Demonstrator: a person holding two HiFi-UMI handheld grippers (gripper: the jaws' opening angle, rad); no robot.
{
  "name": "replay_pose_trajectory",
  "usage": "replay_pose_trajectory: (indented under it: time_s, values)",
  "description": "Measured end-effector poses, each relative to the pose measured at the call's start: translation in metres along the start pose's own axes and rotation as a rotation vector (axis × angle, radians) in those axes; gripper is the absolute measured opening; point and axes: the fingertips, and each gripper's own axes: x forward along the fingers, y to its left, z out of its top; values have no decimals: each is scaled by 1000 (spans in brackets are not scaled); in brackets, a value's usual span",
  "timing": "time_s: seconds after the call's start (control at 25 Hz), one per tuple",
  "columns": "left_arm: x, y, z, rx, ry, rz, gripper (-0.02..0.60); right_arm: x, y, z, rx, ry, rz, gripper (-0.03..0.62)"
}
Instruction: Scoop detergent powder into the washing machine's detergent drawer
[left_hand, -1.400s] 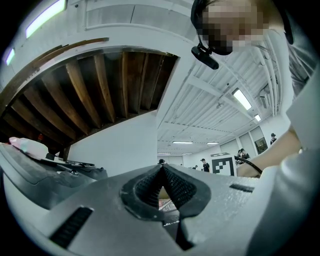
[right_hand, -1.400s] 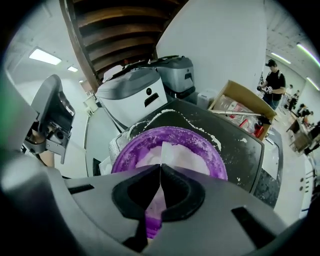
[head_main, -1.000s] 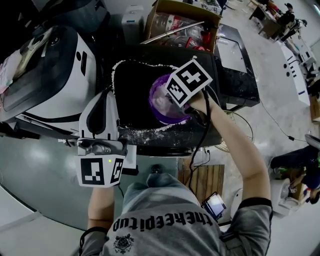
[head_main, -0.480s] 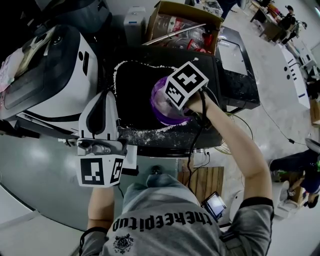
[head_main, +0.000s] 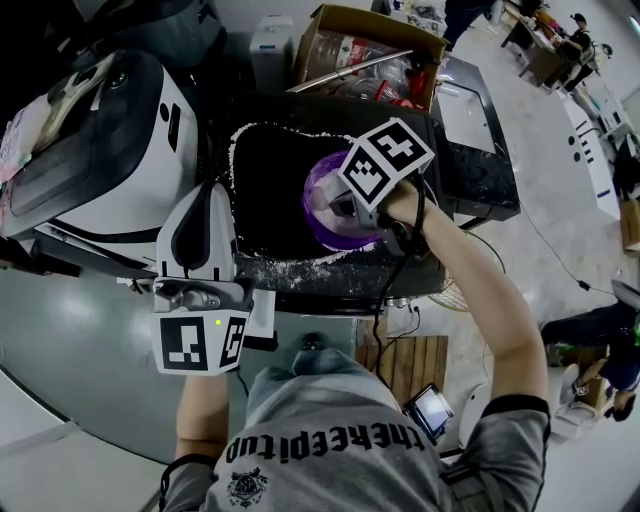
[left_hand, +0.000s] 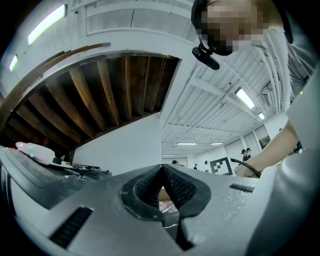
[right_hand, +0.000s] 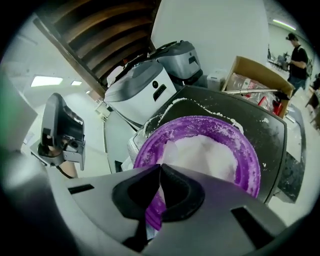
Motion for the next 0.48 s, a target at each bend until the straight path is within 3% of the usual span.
replay_pose_trajectory:
  time_s: [0.28, 0.48]
  values:
    - [-5, -5, 6, -1, -12, -8, 3, -11, 13, -8, 94, -56, 108, 6]
    - [-12, -4, 9, 2, -22, -15, 3, -17, 11, -9, 143, -139, 97, 6]
